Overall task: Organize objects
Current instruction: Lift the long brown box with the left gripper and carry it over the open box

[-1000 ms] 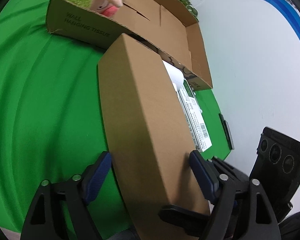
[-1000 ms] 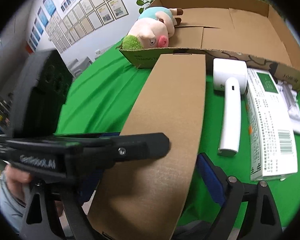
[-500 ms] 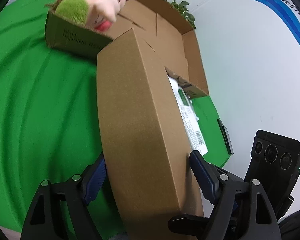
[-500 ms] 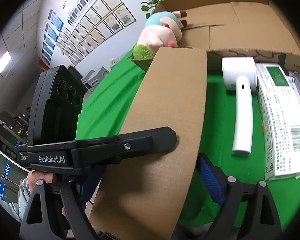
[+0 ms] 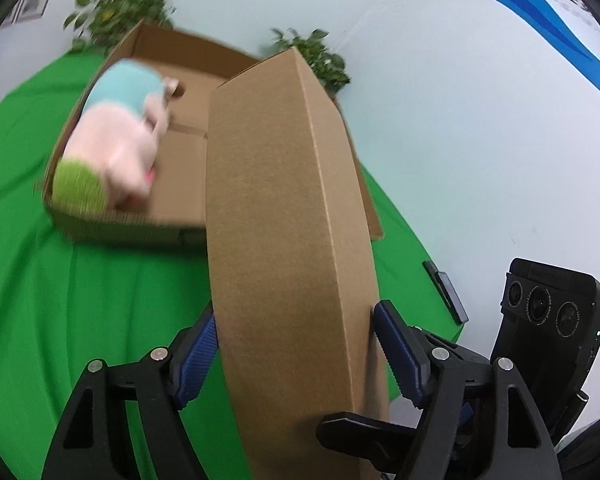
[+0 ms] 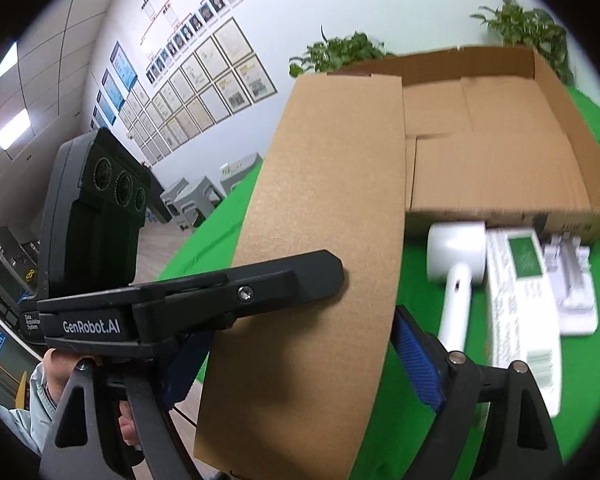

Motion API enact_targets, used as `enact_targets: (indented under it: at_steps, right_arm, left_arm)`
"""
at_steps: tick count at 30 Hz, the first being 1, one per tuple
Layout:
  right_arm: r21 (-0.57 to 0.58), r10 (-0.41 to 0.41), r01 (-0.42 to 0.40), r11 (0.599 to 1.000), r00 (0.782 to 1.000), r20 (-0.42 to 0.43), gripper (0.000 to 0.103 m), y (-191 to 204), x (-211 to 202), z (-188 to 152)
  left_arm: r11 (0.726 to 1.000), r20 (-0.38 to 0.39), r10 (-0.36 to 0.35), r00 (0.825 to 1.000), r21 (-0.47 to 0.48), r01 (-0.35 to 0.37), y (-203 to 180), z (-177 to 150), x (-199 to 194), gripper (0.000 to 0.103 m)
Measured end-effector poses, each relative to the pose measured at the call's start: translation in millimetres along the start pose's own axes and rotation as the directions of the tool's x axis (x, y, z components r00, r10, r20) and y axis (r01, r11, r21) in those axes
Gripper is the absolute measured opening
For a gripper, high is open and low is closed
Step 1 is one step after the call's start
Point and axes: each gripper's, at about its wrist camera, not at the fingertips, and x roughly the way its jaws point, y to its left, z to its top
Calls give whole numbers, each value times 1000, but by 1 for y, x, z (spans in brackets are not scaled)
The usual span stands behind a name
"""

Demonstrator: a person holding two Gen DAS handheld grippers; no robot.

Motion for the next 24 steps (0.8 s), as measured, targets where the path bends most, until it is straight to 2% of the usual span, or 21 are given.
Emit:
enact_targets:
  at_steps: [8, 13, 18, 24]
  right_arm:
    - [-44, 9, -6, 999, 997, 72, 83, -1, -4, 47]
    - [-78, 45, -37, 996, 993, 107, 83, 2, -4, 75]
    - [-106, 95, -84, 991, 989, 112, 83, -5, -7, 97]
    - [-98, 167, -160, 982, 983, 73, 83, -24, 21, 127]
  left_arm:
    - [997, 85, 15, 996, 79, -22, -25, 44, -17, 69]
    - [992, 142, 34, 989, 118, -52, -25, 75, -39, 68]
    - [985, 186, 79, 979, 139, -106, -27, 112, -53, 67]
    - [972, 180, 172, 968, 128, -197, -19, 151, -43, 67]
